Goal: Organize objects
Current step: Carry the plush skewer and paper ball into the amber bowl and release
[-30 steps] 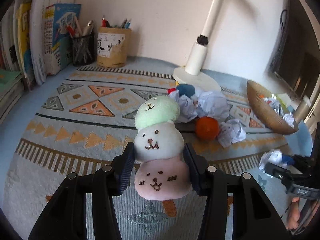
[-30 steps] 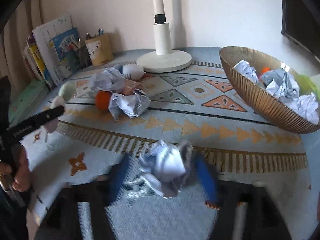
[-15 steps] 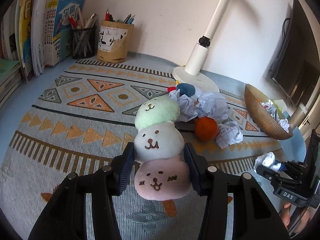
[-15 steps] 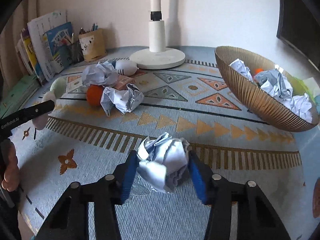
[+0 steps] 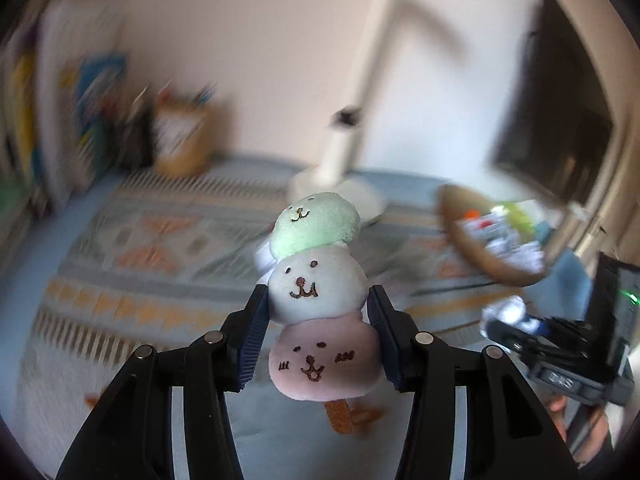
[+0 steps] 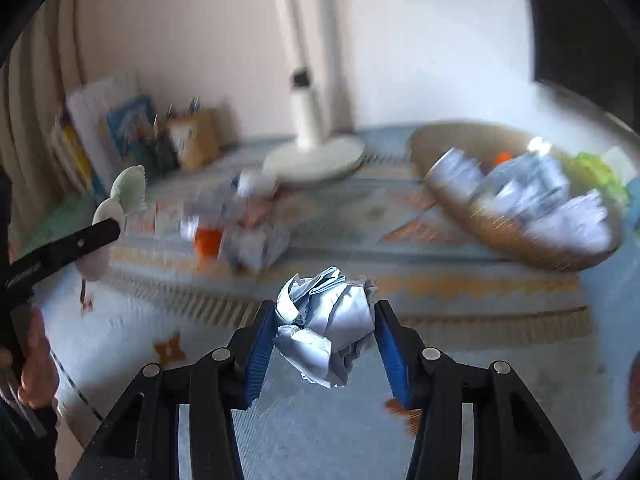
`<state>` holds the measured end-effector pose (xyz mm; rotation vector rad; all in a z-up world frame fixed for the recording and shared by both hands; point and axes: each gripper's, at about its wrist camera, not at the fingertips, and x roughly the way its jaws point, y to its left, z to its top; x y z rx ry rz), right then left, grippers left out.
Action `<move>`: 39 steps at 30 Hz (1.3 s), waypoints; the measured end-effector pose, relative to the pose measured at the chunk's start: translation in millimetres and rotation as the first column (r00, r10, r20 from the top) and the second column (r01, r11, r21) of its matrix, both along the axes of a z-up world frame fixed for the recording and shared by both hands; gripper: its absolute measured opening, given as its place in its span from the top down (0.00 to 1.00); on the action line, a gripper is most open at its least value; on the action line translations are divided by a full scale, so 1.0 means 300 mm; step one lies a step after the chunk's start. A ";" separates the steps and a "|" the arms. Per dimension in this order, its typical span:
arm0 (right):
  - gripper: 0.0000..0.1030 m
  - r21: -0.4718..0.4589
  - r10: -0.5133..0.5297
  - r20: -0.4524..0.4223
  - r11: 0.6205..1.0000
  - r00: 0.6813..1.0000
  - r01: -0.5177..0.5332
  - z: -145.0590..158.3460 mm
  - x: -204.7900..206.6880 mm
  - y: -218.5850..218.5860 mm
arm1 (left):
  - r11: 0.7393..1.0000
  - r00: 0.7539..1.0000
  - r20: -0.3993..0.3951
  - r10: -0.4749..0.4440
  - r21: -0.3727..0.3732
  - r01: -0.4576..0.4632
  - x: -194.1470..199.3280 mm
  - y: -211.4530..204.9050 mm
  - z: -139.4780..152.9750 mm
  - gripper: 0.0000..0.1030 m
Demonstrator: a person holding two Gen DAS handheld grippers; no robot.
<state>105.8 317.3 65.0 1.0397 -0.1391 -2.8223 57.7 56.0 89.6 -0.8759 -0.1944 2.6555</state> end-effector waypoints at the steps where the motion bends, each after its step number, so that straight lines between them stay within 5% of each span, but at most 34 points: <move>1: 0.53 -0.021 -0.025 -0.021 0.999 0.999 0.025 0.051 -0.004 0.053 | 0.999 0.999 -0.021 -0.035 0.004 0.035 -0.006 0.046 0.044 0.55; 7: 0.53 -0.038 -0.228 -0.090 0.974 0.970 0.225 0.237 -0.071 0.336 | 0.982 0.981 -0.063 -0.185 0.027 0.187 -0.144 0.375 0.176 0.55; 12: 0.53 -0.037 -0.389 -0.105 0.921 0.915 0.387 0.286 -0.168 0.528 | 0.969 0.969 -0.023 -0.245 0.031 0.246 -0.306 0.648 0.138 0.55; 19: 0.53 -0.064 -0.462 -0.078 0.887 0.883 0.458 0.249 -0.307 0.658 | 0.961 0.961 -0.008 -0.276 -0.038 0.276 -0.454 0.880 0.060 0.55; 24: 0.53 -0.077 -0.481 -0.043 0.875 0.876 0.477 0.205 -0.371 0.721 | 0.957 0.958 0.015 -0.285 -0.044 0.285 -0.525 0.925 0.015 0.54; 28: 0.25 -0.123 -0.498 -0.037 0.863 0.866 0.491 0.191 -0.364 0.753 | 0.961 0.961 0.029 -0.275 -0.030 0.276 -0.550 0.931 0.004 0.42; 29: 0.25 -0.123 -0.503 -0.044 0.860 0.863 0.495 0.197 -0.356 0.757 | 0.960 0.960 0.039 -0.279 -0.016 0.279 -0.553 0.925 0.005 0.27; 30: 0.25 -0.124 -0.506 -0.045 0.858 0.861 0.498 0.201 -0.351 0.761 | 0.959 0.959 0.040 -0.282 0.004 0.282 -0.549 0.914 0.010 0.23; 39: 0.25 -0.173 -0.460 -0.066 0.879 0.885 0.444 0.296 -0.210 0.673 | 0.968 0.968 -0.037 -0.249 0.018 0.250 -0.398 0.763 0.141 0.22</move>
